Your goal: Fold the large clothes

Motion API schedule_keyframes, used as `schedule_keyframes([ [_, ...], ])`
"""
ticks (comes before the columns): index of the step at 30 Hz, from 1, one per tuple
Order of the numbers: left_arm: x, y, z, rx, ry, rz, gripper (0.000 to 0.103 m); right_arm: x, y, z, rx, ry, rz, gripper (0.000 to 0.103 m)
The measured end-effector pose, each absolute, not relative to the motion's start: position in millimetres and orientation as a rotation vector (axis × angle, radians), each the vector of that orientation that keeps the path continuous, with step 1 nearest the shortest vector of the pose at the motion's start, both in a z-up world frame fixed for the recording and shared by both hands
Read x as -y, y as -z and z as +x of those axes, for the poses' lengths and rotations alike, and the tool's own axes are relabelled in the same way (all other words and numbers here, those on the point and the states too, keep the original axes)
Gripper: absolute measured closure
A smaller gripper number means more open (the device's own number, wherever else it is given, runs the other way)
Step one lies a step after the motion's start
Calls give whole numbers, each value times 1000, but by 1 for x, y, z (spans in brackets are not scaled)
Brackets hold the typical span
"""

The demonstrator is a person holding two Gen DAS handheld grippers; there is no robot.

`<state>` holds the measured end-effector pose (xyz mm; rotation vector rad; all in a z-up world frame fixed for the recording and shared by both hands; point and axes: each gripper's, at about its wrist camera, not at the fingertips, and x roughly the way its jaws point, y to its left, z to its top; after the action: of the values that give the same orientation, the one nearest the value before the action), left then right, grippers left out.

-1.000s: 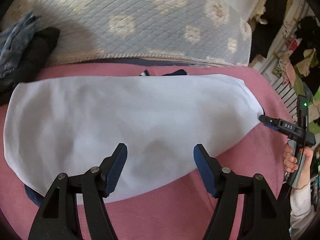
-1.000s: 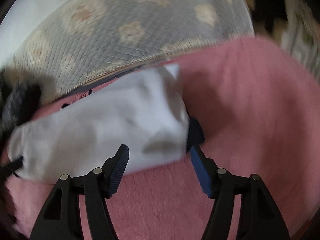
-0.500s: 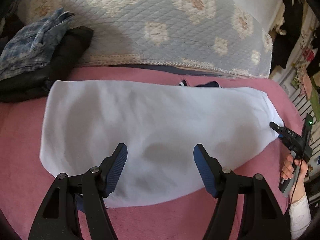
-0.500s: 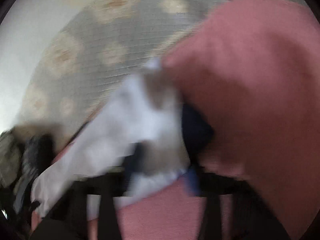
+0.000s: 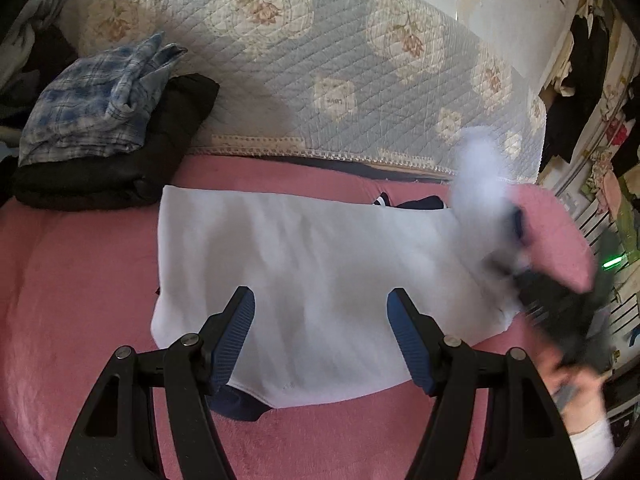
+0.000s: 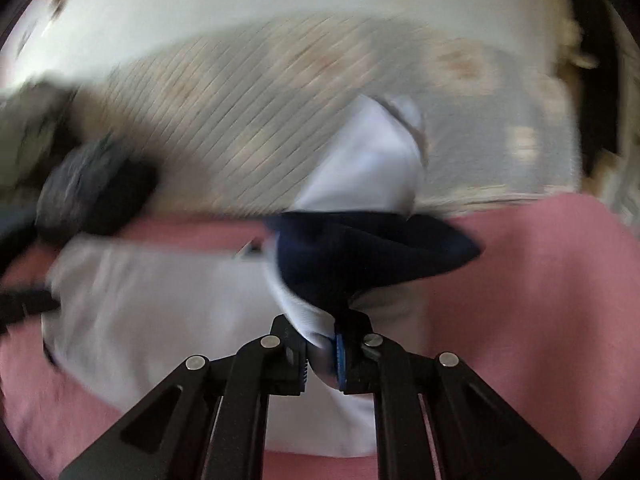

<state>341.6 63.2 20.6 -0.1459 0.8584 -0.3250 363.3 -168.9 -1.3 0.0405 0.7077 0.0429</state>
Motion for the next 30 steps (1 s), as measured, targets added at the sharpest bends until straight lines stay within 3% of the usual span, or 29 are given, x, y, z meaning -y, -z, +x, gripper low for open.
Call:
schedule_keyframes([
  [3, -67, -24, 337, -845, 321, -131, 35, 140, 41, 377, -845, -88, 56, 91],
  [17, -68, -21, 343, -863, 351, -157, 34, 153, 23, 332, -801, -185, 49, 83],
  [22, -65, -18, 342, -851, 360, -145, 27, 152, 25, 328, -781, -196, 28, 81],
  [24, -59, -16, 342, -854, 366, -127, 25, 150, 25, 322, -775, -212, -1, 75],
  [26, -50, -12, 343, -861, 360, -98, 25, 149, 24, 314, -759, -232, -24, 61],
  [30, -36, -4, 344, -874, 366, -66, 25, 155, 13, 295, -692, -191, -58, 44],
])
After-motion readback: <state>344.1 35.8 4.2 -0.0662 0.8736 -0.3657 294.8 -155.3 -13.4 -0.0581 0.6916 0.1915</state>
